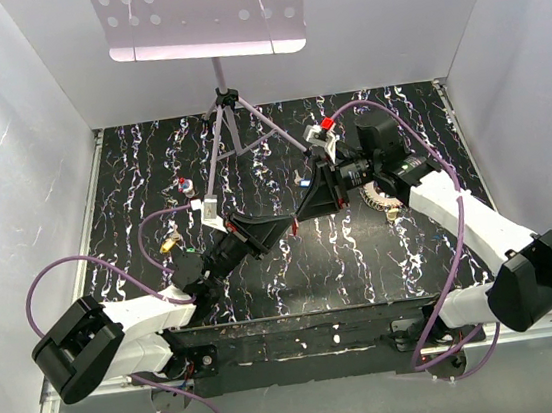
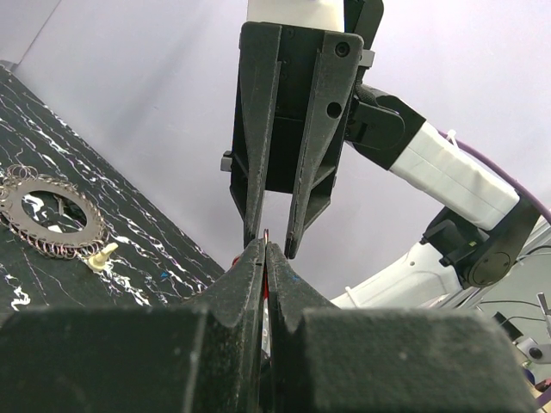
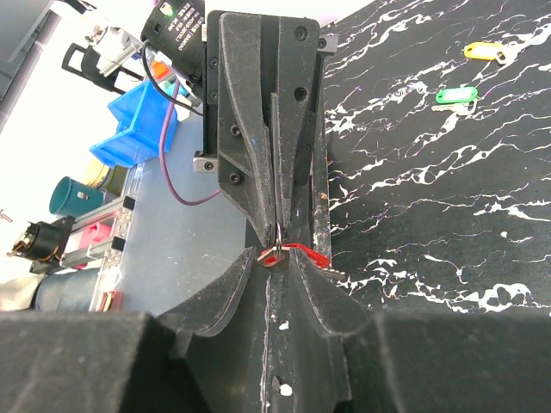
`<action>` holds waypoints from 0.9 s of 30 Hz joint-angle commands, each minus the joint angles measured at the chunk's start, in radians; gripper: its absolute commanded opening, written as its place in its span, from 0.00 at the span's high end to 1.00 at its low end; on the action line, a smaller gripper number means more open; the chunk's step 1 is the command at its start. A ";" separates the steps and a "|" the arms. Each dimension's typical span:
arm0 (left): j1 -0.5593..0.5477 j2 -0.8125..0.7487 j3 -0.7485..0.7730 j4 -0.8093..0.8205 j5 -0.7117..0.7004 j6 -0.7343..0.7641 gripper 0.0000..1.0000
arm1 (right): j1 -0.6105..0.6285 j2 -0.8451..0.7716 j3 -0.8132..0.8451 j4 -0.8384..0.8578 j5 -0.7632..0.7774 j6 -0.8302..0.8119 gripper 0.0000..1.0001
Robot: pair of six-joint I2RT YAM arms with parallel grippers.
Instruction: Put the keys on the keyring
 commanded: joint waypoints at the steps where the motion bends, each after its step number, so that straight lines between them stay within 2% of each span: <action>1: -0.007 -0.010 -0.007 0.182 -0.029 -0.003 1.00 | 0.014 0.005 -0.002 0.040 -0.019 -0.002 0.71; 10: -0.013 0.003 -0.010 0.194 -0.032 -0.008 1.00 | 0.020 0.013 0.002 0.034 -0.029 -0.013 0.85; 14: -0.015 0.005 -0.010 0.197 -0.034 -0.006 1.00 | 0.020 0.013 0.002 0.036 -0.038 -0.016 0.99; 25: -0.015 0.002 -0.026 0.176 -0.052 -0.029 0.99 | 0.021 0.008 0.003 0.003 -0.053 -0.063 0.99; 27: -0.015 -0.012 -0.035 0.168 -0.060 -0.031 0.90 | 0.017 0.005 0.002 -0.023 -0.050 -0.091 0.99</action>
